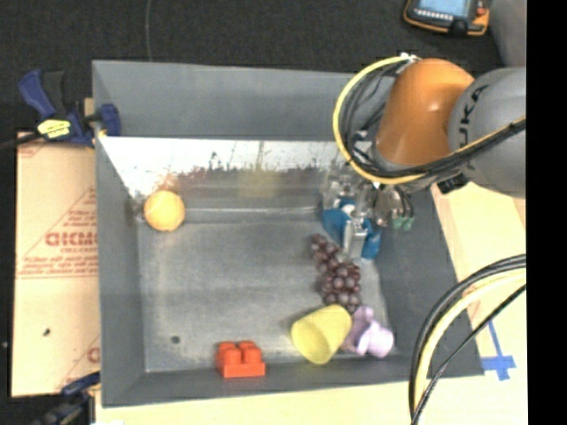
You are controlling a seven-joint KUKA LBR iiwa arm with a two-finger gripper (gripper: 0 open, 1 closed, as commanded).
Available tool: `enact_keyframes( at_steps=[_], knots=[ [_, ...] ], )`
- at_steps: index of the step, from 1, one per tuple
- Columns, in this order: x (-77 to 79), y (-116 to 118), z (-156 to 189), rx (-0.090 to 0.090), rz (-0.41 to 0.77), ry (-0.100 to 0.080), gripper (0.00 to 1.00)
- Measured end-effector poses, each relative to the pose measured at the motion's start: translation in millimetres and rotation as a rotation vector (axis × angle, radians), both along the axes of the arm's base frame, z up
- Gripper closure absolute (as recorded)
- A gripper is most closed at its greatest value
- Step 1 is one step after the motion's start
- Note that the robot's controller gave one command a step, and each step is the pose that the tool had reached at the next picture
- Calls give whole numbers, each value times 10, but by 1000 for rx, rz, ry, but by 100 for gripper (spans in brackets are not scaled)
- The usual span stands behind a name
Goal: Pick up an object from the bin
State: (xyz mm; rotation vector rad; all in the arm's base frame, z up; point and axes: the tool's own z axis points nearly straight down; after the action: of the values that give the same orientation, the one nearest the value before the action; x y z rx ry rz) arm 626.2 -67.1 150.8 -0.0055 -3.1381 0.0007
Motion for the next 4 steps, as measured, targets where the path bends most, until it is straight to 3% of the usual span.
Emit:
enact_keyframes(
  at_steps=[1,2,3,4],
  knots=[
    [19,1,50,-1,2,-8,0],
    [-835,-247,-809,-1,-340,-5,0],
    [111,-491,7,-1,-261,-20,0],
    [-759,-279,-733,-2,-333,-9,0]
  ],
)
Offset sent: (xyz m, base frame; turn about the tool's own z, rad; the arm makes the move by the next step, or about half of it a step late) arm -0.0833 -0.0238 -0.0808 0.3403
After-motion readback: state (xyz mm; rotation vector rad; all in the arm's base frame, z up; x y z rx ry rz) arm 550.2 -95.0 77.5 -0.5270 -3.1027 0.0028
